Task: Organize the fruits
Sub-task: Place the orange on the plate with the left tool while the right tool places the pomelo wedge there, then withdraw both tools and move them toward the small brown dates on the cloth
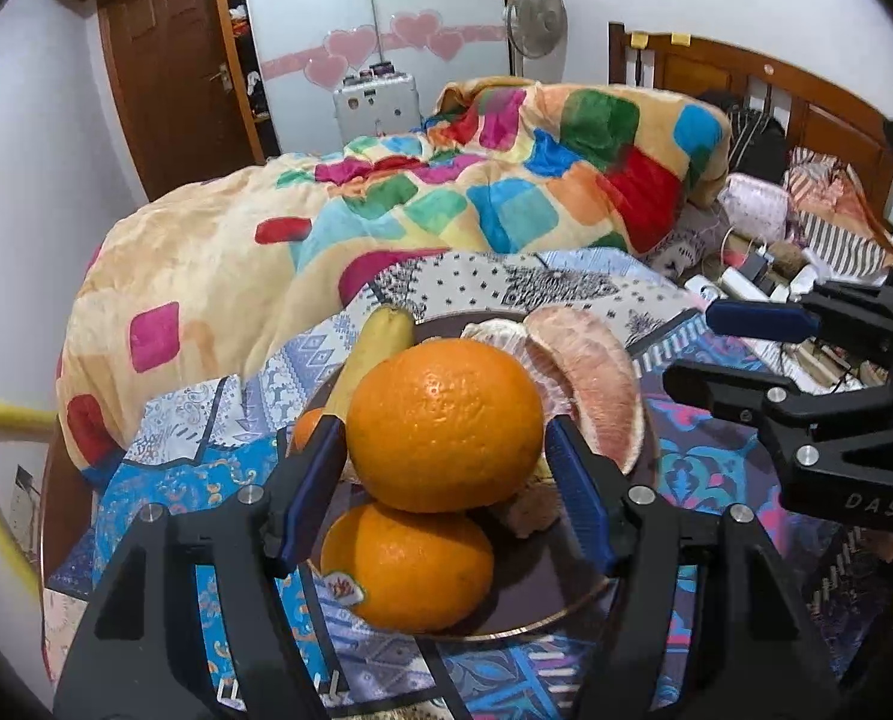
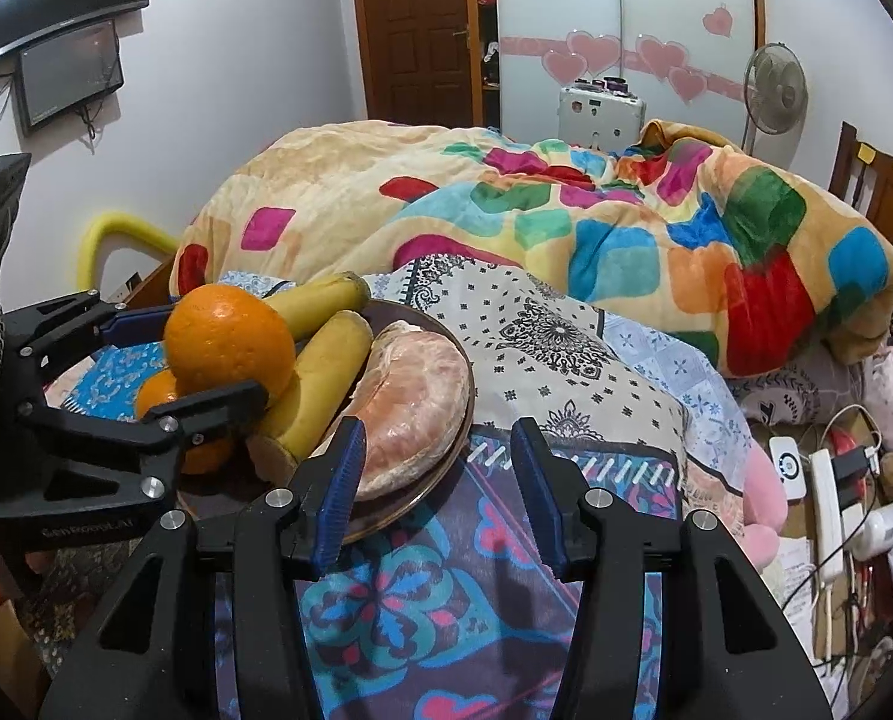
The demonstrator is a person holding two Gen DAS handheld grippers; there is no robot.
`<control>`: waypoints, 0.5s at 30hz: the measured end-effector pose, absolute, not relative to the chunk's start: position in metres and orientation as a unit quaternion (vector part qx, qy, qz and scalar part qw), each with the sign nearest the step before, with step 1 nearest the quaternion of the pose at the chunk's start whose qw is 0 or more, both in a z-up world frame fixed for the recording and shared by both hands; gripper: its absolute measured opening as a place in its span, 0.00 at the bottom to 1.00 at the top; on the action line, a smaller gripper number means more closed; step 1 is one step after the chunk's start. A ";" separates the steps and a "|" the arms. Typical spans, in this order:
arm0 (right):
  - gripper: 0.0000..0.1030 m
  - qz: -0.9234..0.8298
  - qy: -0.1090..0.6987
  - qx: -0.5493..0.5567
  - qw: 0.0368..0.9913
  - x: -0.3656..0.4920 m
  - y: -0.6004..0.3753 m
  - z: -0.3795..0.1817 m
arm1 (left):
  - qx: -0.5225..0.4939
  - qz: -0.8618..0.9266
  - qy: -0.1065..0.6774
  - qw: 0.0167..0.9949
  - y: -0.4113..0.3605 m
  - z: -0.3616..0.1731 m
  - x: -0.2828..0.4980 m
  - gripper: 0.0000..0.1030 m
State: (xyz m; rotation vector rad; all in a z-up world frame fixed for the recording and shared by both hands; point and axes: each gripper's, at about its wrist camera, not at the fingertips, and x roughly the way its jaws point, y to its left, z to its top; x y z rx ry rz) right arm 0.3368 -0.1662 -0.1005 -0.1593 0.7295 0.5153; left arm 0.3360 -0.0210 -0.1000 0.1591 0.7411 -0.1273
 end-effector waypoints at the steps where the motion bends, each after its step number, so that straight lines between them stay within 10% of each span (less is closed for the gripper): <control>1: 0.45 0.249 0.351 -0.077 0.899 0.334 -0.167 -0.099 | 0.078 -0.062 0.355 0.929 -0.021 -0.095 0.331 0.70; 15: 0.50 0.265 0.311 -0.070 0.910 0.257 -0.164 -0.054 | 0.048 -0.036 0.308 0.950 0.006 -0.043 0.233 0.75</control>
